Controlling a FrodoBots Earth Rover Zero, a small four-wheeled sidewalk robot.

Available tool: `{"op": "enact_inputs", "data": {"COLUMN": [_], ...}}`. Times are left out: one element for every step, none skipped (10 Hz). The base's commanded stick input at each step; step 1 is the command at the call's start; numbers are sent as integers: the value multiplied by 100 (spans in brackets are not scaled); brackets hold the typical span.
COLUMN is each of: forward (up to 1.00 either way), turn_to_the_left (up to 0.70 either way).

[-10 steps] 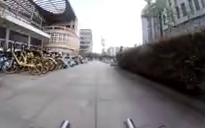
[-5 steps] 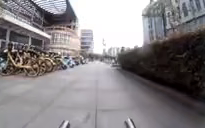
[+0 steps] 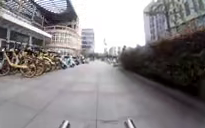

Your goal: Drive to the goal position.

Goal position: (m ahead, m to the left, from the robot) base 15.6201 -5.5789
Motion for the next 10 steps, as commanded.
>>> {"op": "enact_inputs", "data": {"forward": [45, 45, 45, 45, 45, 45, 45, 45, 45, 47], "turn_to_the_left": [0, 0, 0, 0, 0, 0, 0, -4, -27, -26]}}
